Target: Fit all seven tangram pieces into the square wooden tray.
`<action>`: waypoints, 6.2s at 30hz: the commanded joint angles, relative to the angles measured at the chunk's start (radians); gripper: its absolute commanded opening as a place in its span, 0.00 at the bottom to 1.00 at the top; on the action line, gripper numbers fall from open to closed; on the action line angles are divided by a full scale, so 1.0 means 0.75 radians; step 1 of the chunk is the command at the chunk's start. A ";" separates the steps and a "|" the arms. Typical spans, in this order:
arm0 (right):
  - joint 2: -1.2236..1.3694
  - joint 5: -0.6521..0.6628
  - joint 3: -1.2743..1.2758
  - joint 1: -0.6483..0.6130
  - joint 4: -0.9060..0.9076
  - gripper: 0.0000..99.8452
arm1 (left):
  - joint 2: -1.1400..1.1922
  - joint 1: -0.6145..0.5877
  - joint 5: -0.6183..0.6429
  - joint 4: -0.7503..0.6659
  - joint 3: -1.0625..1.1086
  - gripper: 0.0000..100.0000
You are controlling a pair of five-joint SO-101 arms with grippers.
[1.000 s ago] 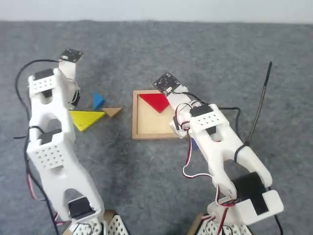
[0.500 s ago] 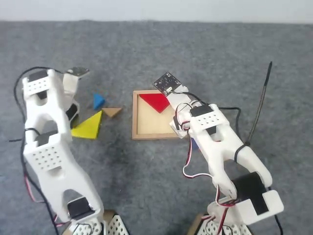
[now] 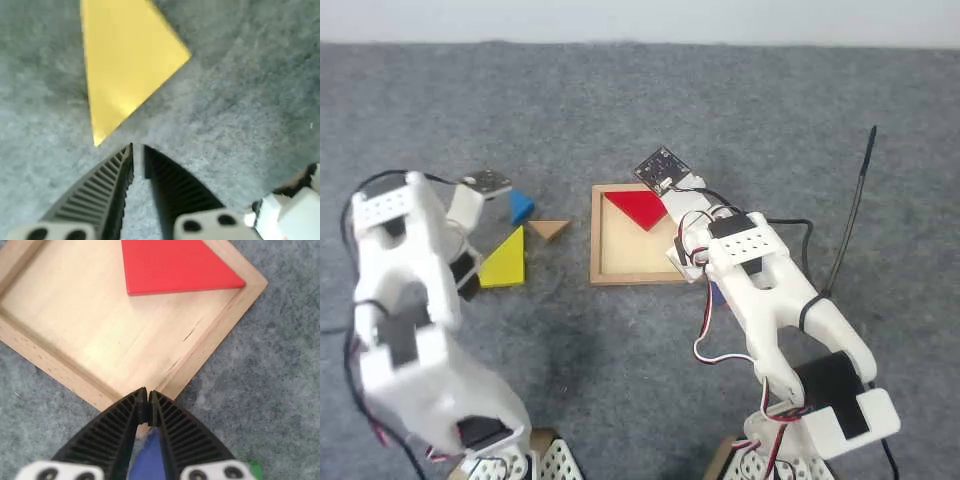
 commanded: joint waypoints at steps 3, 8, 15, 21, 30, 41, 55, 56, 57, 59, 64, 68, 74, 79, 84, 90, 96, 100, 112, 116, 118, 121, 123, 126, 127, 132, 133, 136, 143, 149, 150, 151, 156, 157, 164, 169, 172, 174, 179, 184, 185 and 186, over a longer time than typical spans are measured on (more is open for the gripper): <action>-0.058 0.014 -0.010 0.032 -0.021 0.01 | -0.460 0.051 -0.031 -0.198 0.214 0.30; -0.058 0.010 -0.008 0.024 -0.021 0.01 | -0.507 0.108 -0.172 -0.307 0.210 0.42; -0.058 0.006 -0.008 -0.013 -0.021 0.01 | -0.497 0.184 -0.368 -0.432 0.214 0.42; -0.058 0.004 -0.008 -0.062 -0.013 0.01 | -0.235 0.217 -0.376 -0.642 0.210 0.42; -0.062 0.004 -0.008 -0.064 -0.011 0.01 | 0.186 0.217 0.072 -0.364 -0.214 0.39; -0.060 0.004 -0.008 -0.064 -0.011 0.01 | 0.456 0.211 0.176 -0.155 -0.521 0.37; -0.058 0.004 -0.008 -0.064 -0.015 0.01 | 0.471 0.178 0.033 -0.131 -0.470 0.37; -0.058 0.004 -0.008 -0.064 -0.015 0.01 | 0.466 0.180 0.035 -0.153 -0.451 0.37; -0.058 0.004 -0.008 -0.064 -0.015 0.01 | 0.464 0.180 0.039 -0.172 -0.435 0.37; -0.058 0.004 -0.008 -0.064 -0.015 0.01 | 0.464 0.180 0.080 -0.190 -0.429 0.37; -0.058 0.004 -0.008 -0.064 -0.017 0.01 | 0.464 0.192 0.100 -0.217 -0.425 0.37; -0.058 0.004 -0.008 -0.064 -0.017 0.01 | 0.464 0.194 0.100 -0.221 -0.422 0.37; -0.058 0.004 -0.008 -0.064 -0.017 0.01 | 0.464 0.184 0.096 -0.248 -0.422 0.37; -0.058 0.004 -0.008 -0.064 -0.017 0.01 | 0.462 0.172 0.096 -0.299 -0.431 0.31; -0.069 0.004 -0.008 -0.064 -0.013 0.01 | 0.426 0.129 0.096 -0.430 -0.412 0.25; -0.066 0.004 -0.008 -0.064 -0.015 0.01 | 0.411 0.102 0.121 -0.511 -0.349 0.21; -0.060 0.004 -0.008 -0.064 -0.021 0.01 | 0.409 0.084 0.235 -0.499 -0.349 0.20; -0.058 0.004 -0.008 -0.064 -0.021 0.01 | 0.409 0.082 0.235 -0.489 -0.349 0.20; -0.058 0.004 -0.008 -0.064 -0.024 0.01 | -0.018 0.004 0.080 -0.309 -0.349 0.21; -0.058 0.004 -0.008 -0.064 -0.019 0.01 | -0.221 -0.043 0.008 -0.131 -0.347 0.28; -0.058 0.004 -0.008 -0.064 -0.019 0.01 | -0.301 -0.068 0.065 -0.041 -0.343 0.30; -0.058 0.004 -0.008 -0.064 -0.017 0.01 | -0.360 -0.113 0.419 0.088 -0.308 0.30; -0.058 0.004 -0.008 -0.064 -0.017 0.01 | -0.356 -0.158 0.769 0.115 -0.230 0.30; -0.058 0.004 -0.008 -0.064 -0.019 0.01 | -0.323 -0.235 1.193 0.072 -0.075 0.30; -0.058 0.004 -0.008 -0.064 -0.019 0.01 | -0.313 -0.264 1.275 0.035 -0.030 0.30; -0.056 0.004 -0.006 -0.062 -0.017 0.01 | -0.291 -0.313 1.500 -0.063 0.083 0.30; -0.054 0.004 -0.004 -0.062 -0.021 0.01 | -0.286 -0.291 1.532 -0.065 0.091 0.30; -0.056 0.004 0.016 -0.058 -0.042 0.01 | -0.284 -0.207 1.643 -0.119 0.165 0.30; -0.056 0.008 0.035 -0.058 -0.075 0.01 | -0.282 -0.192 1.831 -0.405 0.275 0.30; -0.056 0.010 0.035 -0.058 -0.075 0.01 | -0.282 -0.198 1.837 -0.632 0.404 0.30; -0.056 0.010 0.035 -0.058 -0.075 0.01 | -0.282 -0.200 1.847 -0.657 0.406 0.30; -0.056 0.010 0.035 -0.058 -0.075 0.01 | -0.282 -0.200 1.876 -0.663 0.404 0.30; -0.056 0.012 0.035 -0.058 -0.073 0.01 | -0.284 -0.192 2.034 -0.630 0.285 0.37; -0.056 0.012 0.035 -0.058 -0.073 0.01 | -0.282 -0.194 2.044 -0.636 0.251 0.37; -0.056 0.012 0.035 -0.058 -0.071 0.01 | -0.119 -0.151 2.107 -0.651 0.030 0.31; -0.058 0.012 0.035 -0.056 -0.066 0.01 | 0.233 -0.213 2.103 -0.411 -0.283 0.22; -0.062 0.012 0.035 -0.058 -0.069 0.01 | 0.407 -0.221 2.105 -0.248 -0.510 0.22; -0.064 0.014 0.035 -0.058 -0.066 0.01 | 0.501 -0.213 2.107 -0.172 -0.639 0.22; -0.064 0.014 0.035 -0.058 -0.066 0.01 | 0.636 -0.166 2.101 -0.014 -0.834 0.22; -0.064 0.014 0.035 -0.058 -0.066 0.01 | 0.644 -0.041 1.921 0.041 -0.924 0.22; -0.064 0.014 0.035 -0.058 -0.066 0.01 | 0.644 -0.006 1.880 0.035 -0.938 0.22; -0.064 0.014 0.035 -0.058 -0.066 0.01 | 0.644 0.031 1.843 0.031 -0.946 0.22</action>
